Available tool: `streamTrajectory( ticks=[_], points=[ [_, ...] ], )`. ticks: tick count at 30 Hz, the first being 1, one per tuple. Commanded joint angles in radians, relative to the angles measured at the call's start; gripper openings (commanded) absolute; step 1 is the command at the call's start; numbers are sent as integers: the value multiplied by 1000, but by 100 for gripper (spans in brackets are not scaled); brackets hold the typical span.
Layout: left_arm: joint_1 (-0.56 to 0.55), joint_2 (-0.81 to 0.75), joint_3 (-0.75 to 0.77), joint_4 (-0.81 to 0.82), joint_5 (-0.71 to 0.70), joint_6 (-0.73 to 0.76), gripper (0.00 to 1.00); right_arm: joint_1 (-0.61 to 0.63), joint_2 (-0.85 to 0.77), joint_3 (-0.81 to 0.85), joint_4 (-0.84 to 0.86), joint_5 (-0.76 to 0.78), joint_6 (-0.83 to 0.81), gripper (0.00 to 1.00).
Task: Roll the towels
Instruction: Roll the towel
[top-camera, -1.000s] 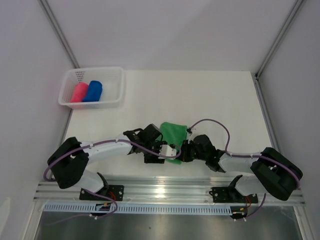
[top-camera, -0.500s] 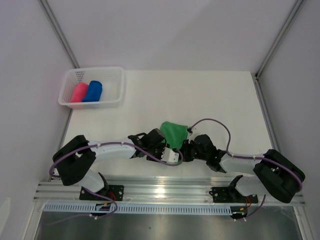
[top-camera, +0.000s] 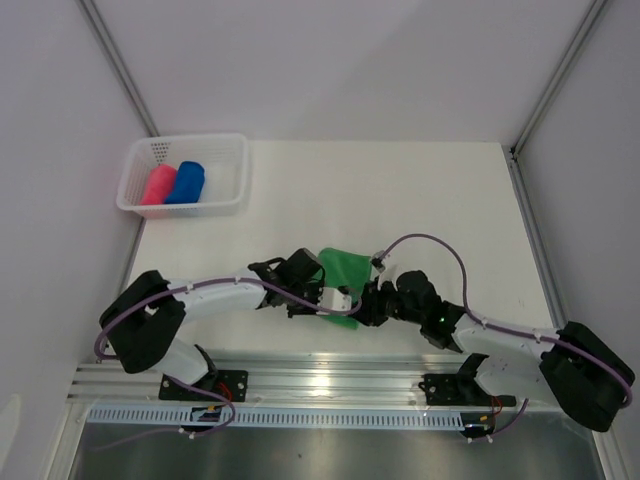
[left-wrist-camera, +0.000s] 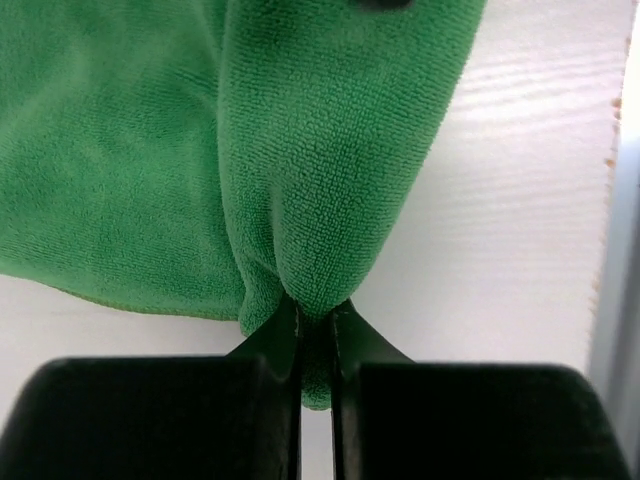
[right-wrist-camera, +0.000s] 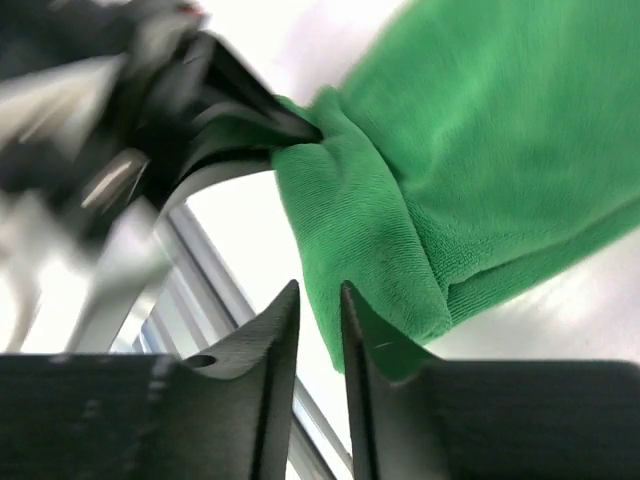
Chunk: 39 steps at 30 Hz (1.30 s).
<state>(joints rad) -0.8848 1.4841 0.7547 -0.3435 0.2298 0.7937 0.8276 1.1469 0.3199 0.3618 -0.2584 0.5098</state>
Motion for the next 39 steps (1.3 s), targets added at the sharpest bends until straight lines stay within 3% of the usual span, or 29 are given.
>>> streamTrajectory(
  ticks=[1,7,13,24,30,39],
  points=[
    [70,-39,66,-195,232,-56,1,45,-102,2,-21,-4,-158,27],
    [127,-19,113,-293,310,-39,1,94,-278,-25,-66,-9,-315,41],
    [147,30,190,-399,385,-4,2,246,-349,-70,-31,135,-471,44],
    [167,113,259,-494,408,32,10,363,-147,28,-17,337,-849,48],
    [167,145,293,-515,407,33,11,386,-150,45,-47,384,-904,50],
    [167,171,307,-522,407,39,11,393,-109,28,-89,228,-892,53]
  ],
)
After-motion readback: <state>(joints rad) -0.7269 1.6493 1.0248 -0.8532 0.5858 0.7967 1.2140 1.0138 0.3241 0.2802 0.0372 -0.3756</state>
